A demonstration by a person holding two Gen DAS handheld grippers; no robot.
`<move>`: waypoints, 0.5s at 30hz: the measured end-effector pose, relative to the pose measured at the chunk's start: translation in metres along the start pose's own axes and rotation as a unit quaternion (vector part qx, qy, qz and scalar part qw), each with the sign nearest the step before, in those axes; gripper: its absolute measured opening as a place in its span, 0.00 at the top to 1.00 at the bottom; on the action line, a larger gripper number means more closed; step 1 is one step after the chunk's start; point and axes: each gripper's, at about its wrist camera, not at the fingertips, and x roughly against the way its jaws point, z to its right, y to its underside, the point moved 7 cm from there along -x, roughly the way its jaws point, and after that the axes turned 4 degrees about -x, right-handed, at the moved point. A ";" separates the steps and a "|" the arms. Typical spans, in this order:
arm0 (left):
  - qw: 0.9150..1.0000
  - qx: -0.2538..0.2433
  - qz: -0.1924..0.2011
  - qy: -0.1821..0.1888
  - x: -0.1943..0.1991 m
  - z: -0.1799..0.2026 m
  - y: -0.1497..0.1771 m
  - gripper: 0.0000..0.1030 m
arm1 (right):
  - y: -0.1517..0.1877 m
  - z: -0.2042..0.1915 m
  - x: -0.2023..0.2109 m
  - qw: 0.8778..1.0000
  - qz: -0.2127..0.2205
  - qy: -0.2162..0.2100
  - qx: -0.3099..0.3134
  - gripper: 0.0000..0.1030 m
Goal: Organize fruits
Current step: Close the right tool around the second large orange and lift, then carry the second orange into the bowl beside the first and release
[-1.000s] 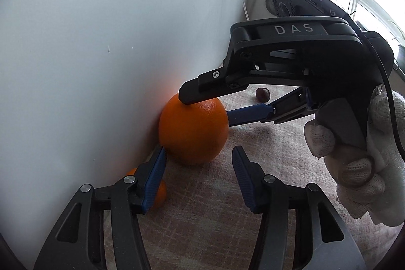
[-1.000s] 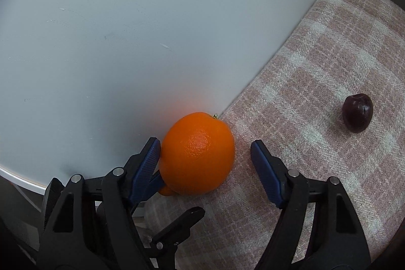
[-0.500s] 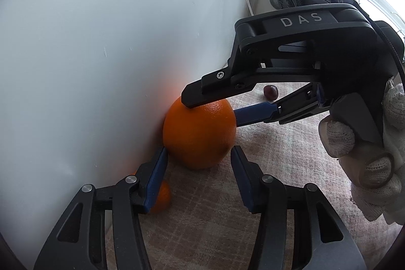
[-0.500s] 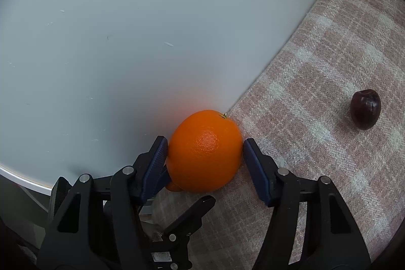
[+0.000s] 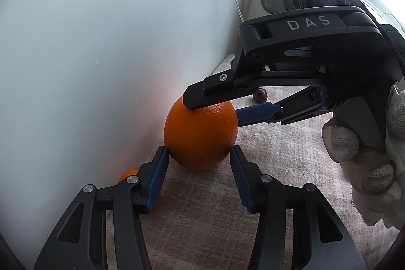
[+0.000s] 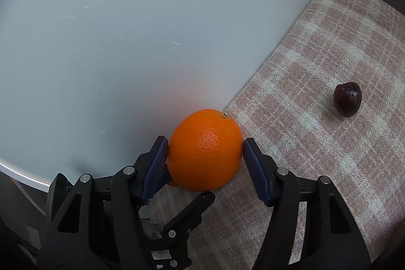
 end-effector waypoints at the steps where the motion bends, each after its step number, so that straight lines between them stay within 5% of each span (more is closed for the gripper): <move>1: 1.000 0.000 0.002 0.002 0.001 0.002 0.000 0.52 | 0.000 -0.004 0.005 1.000 0.002 0.001 -0.001 0.37; 15: 0.999 -0.022 0.029 0.027 0.029 0.033 -0.005 0.52 | 0.021 -0.005 0.069 0.999 0.041 0.011 -0.001 0.38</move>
